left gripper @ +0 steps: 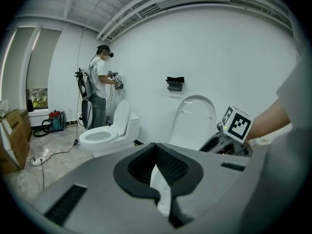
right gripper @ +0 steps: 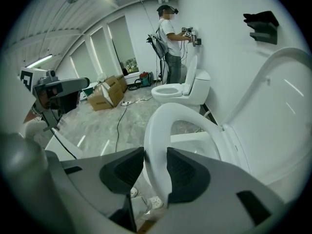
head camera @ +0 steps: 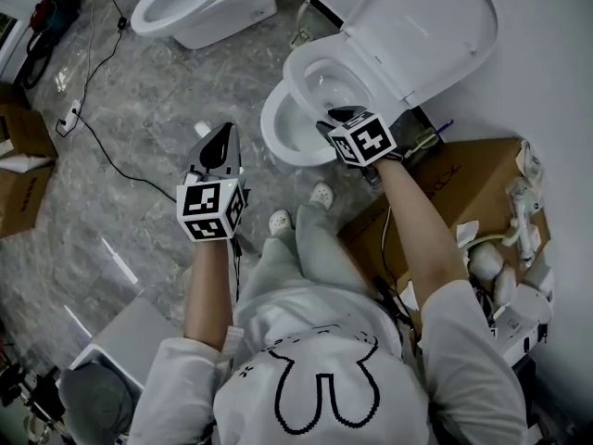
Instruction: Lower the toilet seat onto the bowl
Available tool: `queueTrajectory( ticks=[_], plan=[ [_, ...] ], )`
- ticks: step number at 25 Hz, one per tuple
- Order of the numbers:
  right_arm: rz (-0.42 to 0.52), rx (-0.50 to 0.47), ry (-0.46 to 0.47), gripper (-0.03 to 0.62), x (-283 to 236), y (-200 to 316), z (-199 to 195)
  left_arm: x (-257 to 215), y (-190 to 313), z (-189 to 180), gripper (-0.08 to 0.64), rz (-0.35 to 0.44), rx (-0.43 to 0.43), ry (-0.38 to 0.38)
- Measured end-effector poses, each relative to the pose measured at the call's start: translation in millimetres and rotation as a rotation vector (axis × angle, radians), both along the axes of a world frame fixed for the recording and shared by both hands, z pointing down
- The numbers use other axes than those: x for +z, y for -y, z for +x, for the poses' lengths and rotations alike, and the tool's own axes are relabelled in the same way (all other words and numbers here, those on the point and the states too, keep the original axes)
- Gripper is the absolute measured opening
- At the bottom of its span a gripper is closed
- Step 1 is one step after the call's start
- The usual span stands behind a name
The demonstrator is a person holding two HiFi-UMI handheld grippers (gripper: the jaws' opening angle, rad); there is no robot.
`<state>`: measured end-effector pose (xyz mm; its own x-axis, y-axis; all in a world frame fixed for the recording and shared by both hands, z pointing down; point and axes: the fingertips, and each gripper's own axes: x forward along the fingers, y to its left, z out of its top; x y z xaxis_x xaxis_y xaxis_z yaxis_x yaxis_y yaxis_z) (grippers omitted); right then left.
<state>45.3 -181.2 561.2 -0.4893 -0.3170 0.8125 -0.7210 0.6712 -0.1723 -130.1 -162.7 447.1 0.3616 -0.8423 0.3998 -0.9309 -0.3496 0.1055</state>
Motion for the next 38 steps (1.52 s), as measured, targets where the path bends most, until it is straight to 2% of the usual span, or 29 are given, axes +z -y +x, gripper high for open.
queueTrajectory(
  ticks=[17, 38],
  plan=[
    [-0.055, 0.0, -0.015, 0.163, 42.4, -16.6, -25.3, 46.9, 0.9, -19.2, 0.009, -0.05, -0.035, -0.017],
    [-0.132, -0.096, -0.095, 0.164, 116.7, -37.6, -59.3, 97.9, 7.8, -34.5, 0.009, -0.101, -0.063, -0.021]
  ],
)
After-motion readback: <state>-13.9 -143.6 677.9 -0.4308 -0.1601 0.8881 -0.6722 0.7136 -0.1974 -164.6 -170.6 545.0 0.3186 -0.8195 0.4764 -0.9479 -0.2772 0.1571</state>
